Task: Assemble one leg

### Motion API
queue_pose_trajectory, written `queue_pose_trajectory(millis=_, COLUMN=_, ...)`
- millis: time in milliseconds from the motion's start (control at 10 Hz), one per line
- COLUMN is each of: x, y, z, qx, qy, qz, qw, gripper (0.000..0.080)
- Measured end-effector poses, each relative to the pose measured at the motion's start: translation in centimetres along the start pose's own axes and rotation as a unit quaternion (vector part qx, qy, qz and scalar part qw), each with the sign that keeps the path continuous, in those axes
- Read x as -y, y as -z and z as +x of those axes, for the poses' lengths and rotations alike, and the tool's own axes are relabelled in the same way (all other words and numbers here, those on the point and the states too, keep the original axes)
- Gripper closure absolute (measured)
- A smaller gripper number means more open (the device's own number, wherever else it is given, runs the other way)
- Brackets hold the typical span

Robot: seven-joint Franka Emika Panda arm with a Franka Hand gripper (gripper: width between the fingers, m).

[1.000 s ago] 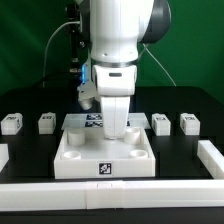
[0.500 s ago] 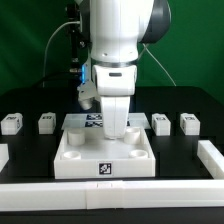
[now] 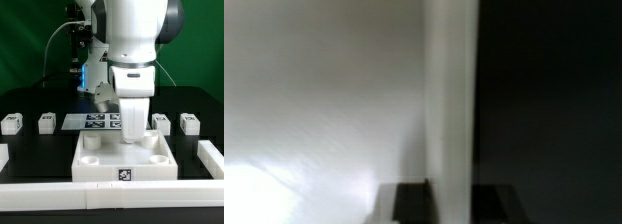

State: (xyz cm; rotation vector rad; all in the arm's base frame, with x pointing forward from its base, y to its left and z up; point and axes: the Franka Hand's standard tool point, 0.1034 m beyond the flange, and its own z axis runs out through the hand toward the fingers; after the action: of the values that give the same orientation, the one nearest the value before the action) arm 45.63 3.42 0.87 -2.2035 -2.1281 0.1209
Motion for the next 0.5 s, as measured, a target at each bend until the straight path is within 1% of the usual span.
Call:
queue_pose_trajectory(millis=200, x=-1.3, y=0.2, z=1.7, qx=-0.004, qy=-0.003, qz=-0.008, qw=1.0, gripper=0.0723)
queue_pose_trajectory(millis=400, x=-2.0, y=0.3, z=3.2, qx=-0.007, qy=-0.004, qz=-0.012, qw=1.0, gripper=0.0723)
queue_pose_trajectory(millis=500, x=-2.2, y=0.3, z=3.7, qx=-0.007, qy=-0.005, qz=-0.013, qw=1.0, gripper=0.0723)
